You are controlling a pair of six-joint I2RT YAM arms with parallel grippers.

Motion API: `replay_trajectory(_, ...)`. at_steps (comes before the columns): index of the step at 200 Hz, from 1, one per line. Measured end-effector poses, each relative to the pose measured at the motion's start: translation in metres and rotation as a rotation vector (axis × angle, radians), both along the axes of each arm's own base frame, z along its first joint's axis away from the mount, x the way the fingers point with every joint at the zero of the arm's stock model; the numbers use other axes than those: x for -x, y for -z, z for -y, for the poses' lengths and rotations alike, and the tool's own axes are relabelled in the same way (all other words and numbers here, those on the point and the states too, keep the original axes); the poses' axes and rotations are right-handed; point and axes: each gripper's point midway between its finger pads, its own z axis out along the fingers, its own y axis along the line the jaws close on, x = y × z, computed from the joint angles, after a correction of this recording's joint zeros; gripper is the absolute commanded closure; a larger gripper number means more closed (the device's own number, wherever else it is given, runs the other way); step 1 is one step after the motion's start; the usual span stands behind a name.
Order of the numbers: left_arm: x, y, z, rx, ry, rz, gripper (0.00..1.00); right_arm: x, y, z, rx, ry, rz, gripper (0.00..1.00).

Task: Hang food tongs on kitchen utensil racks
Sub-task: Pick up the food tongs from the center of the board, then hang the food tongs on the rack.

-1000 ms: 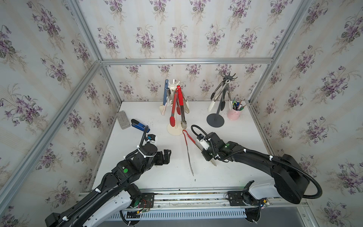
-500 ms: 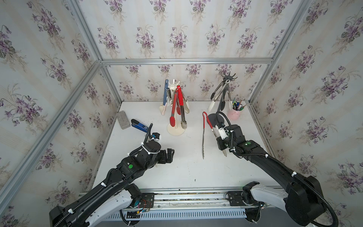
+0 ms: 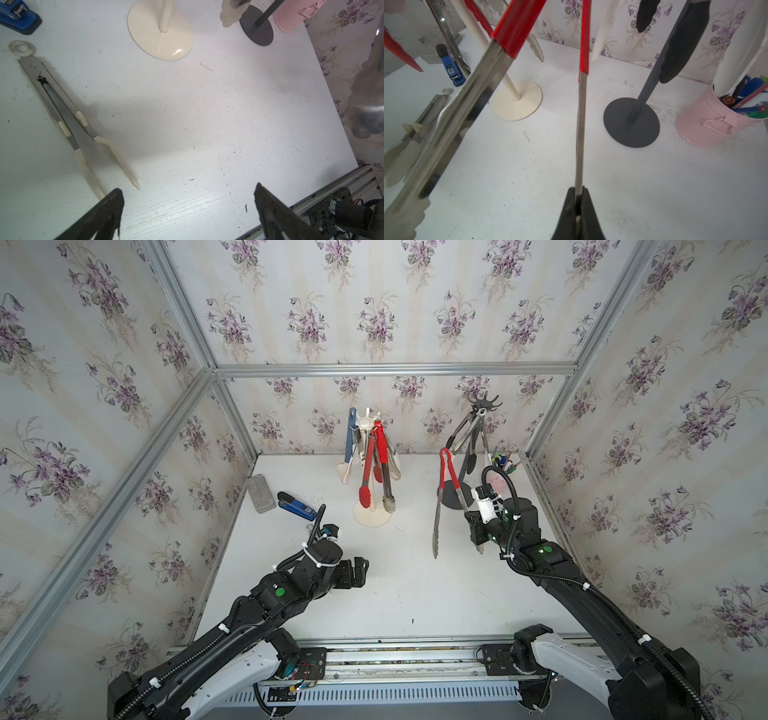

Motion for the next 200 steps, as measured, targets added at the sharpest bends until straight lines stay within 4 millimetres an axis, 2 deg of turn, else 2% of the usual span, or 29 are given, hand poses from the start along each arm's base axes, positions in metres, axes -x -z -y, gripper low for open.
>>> replay_trajectory(73, 0.002, 0.010, -0.004, 0.000, -0.026, -0.016, 0.01, -0.010, -0.051, 0.000, -0.068, -0.014, 0.157, 1.00)
replay_trajectory(124, 0.003, 0.021, -0.006, -0.011, -0.049, -0.047, 0.01, -0.023, -0.089, 0.011, -0.084, 0.012, 0.265, 1.00)
replay_trajectory(157, 0.002, 0.021, -0.007, -0.009, -0.058, -0.049, 0.01, -0.030, -0.105, 0.022, -0.088, 0.040, 0.307, 1.00)
replay_trajectory(200, 0.003, 0.024, -0.009, -0.010, -0.065, -0.053, 0.01, -0.034, -0.112, 0.040, -0.088, 0.084, 0.327, 1.00)
